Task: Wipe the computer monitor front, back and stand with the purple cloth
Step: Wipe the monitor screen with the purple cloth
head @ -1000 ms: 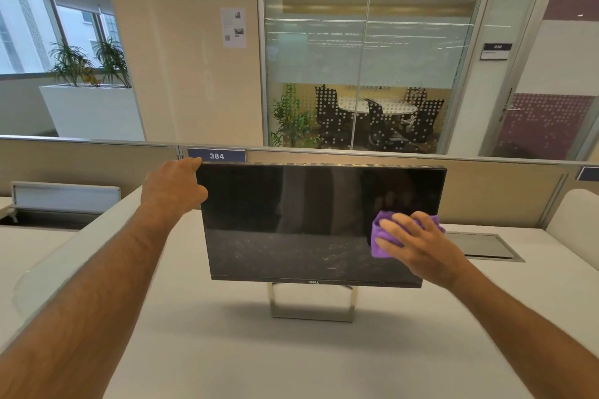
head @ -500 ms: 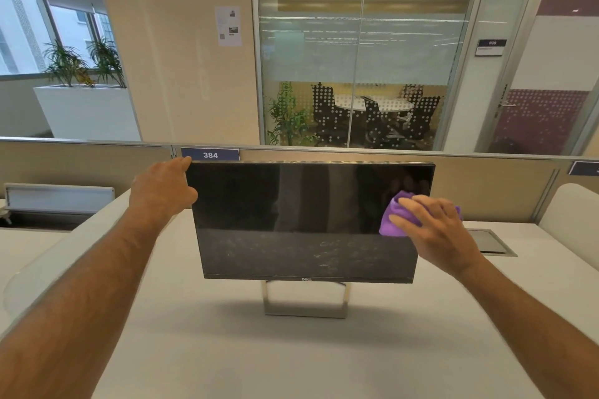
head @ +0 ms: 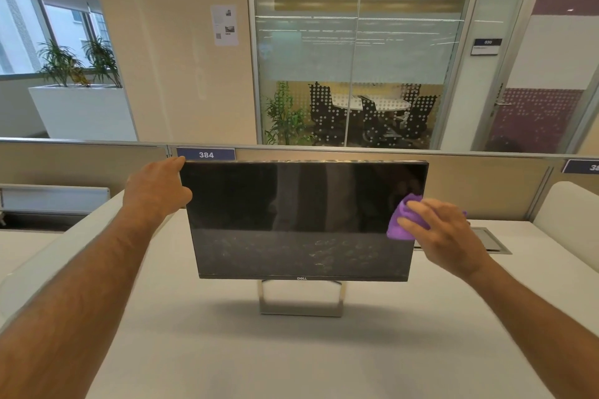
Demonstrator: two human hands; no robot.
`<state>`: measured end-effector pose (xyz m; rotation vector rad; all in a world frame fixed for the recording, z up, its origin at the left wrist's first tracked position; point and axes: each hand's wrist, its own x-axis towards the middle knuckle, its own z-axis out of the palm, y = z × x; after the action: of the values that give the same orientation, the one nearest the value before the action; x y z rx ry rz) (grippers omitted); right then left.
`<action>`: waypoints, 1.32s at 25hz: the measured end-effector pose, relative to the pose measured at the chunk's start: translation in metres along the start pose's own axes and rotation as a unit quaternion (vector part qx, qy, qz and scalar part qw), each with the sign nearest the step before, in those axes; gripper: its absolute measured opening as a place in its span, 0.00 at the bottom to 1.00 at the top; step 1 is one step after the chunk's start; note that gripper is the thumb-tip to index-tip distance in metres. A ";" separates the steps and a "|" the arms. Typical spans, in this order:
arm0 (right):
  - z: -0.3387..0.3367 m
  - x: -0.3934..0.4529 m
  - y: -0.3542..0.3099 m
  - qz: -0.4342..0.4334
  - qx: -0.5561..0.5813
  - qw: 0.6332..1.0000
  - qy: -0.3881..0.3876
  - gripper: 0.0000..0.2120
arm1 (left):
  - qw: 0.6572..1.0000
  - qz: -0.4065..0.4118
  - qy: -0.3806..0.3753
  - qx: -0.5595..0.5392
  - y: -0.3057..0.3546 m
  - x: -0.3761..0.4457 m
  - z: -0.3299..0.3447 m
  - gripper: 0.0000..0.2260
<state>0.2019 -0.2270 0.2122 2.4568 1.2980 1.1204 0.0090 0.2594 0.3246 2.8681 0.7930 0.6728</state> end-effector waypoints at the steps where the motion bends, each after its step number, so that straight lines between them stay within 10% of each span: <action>1: 0.001 -0.005 0.003 -0.048 -0.008 0.999 -0.025 0.39 | 1.000 -0.001 0.000 0.000 -0.001 0.000 0.000 0.28; 7: -0.019 0.016 0.023 0.091 0.028 0.993 0.066 0.39 | 1.000 0.001 -0.001 -0.001 0.001 0.000 0.001 0.28; 15: 0.012 -0.028 -0.007 0.054 0.047 0.997 -0.040 0.43 | 1.000 0.000 0.003 -0.002 0.003 -0.002 0.000 0.27; 26: -0.029 0.029 0.022 0.092 0.010 0.994 0.063 0.32 | 1.000 0.004 0.009 0.005 -0.001 -0.001 0.003 0.28; 33: 0.006 -0.023 -0.012 -0.021 -0.015 0.995 -0.095 0.41 | 1.000 0.006 0.016 -0.002 -0.003 0.001 0.006 0.28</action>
<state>0.1896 -0.2358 0.1902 2.4325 1.2609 0.8653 0.0110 0.2622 0.3187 2.8681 0.7778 0.7214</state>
